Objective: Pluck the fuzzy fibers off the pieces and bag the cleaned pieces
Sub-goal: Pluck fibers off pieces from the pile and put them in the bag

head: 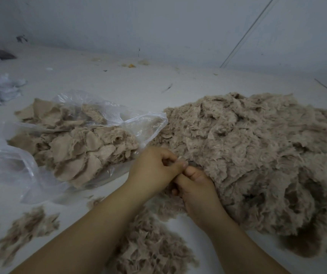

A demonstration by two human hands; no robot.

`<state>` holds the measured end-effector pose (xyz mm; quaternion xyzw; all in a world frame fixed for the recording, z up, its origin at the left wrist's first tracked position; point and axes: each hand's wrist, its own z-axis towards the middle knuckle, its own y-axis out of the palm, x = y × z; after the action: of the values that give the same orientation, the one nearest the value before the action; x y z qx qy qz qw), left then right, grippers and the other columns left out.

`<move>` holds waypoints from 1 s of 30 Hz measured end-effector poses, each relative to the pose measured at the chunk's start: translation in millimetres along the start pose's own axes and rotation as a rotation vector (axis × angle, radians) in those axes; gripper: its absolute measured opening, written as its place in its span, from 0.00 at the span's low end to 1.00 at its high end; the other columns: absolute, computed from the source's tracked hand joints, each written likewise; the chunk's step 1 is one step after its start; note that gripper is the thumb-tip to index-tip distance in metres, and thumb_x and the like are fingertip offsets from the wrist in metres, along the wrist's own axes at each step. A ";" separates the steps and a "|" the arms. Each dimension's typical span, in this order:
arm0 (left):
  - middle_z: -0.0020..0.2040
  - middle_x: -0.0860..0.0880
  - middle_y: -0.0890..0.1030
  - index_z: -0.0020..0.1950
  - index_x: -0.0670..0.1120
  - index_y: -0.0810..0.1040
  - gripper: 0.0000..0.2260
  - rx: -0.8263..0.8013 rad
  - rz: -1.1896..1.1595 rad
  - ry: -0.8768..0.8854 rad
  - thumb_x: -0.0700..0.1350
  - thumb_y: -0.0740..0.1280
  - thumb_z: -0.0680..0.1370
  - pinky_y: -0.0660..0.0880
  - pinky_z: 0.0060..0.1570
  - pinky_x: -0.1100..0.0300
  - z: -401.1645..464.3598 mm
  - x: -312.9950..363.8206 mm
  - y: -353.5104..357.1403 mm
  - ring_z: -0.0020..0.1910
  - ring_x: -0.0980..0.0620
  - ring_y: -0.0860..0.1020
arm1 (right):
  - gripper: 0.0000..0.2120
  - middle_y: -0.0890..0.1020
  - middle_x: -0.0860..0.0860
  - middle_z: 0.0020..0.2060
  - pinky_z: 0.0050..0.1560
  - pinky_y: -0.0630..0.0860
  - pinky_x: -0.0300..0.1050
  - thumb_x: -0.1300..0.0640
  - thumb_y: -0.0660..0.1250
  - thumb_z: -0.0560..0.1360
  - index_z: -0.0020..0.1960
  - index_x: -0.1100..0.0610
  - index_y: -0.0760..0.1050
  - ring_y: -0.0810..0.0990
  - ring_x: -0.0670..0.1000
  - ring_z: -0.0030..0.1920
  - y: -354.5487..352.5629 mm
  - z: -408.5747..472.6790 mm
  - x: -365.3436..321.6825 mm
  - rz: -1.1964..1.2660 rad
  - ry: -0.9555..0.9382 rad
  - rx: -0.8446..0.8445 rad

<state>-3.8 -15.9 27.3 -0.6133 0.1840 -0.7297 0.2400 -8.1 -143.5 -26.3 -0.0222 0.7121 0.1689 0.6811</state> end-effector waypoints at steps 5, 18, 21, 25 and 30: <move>0.34 0.51 0.80 0.37 0.45 0.81 0.07 0.037 0.009 0.038 0.42 0.73 0.75 0.73 0.32 0.67 5.3 5.9 4.9 0.32 0.59 0.76 | 0.09 0.76 0.47 0.26 0.30 0.71 0.38 0.55 0.65 0.71 0.35 0.52 0.82 0.72 0.44 0.28 3.2 -2.5 -6.3 0.053 0.041 0.037; 0.39 0.53 0.74 0.40 0.46 0.74 0.07 -0.204 0.384 0.351 0.42 0.64 0.79 0.69 0.41 0.56 -19.8 0.7 -14.3 0.40 0.54 0.71 | 0.10 0.77 0.58 0.36 0.33 0.73 0.41 0.56 0.65 0.80 0.44 0.59 0.81 0.74 0.50 0.33 3.1 1.1 -12.2 0.319 0.177 0.172; 0.38 0.55 0.75 0.40 0.49 0.74 0.07 -0.251 0.404 0.275 0.42 0.64 0.79 0.70 0.38 0.59 -22.0 -7.1 -22.0 0.37 0.57 0.73 | 0.12 0.77 0.60 0.39 0.31 0.73 0.40 0.57 0.65 0.81 0.42 0.58 0.83 0.74 0.50 0.34 3.3 -0.7 -13.4 0.320 0.179 0.194; 0.30 0.50 0.74 0.38 0.49 0.74 0.12 -0.107 -0.014 0.029 0.35 0.65 0.78 0.67 0.32 0.64 -19.2 -12.4 -28.4 0.29 0.59 0.70 | 0.11 0.69 0.51 0.29 0.31 0.72 0.41 0.48 0.71 0.76 0.40 0.53 0.85 0.69 0.47 0.29 3.0 -1.8 -14.5 0.283 0.168 0.178; 0.36 0.32 0.78 0.45 0.41 0.78 0.03 -0.156 -0.286 -0.071 0.35 0.70 0.76 0.72 0.35 0.52 -17.0 -2.4 -22.1 0.32 0.45 0.75 | 0.20 0.79 0.54 0.32 0.37 0.77 0.47 0.36 0.76 0.65 0.39 0.54 0.82 0.77 0.51 0.33 0.2 -4.1 -8.1 0.102 0.089 0.027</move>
<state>-23.0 3.0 34.8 -0.6754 0.1422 -0.7178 0.0917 -11.6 -146.0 -18.2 0.0161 0.7441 0.1925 0.6396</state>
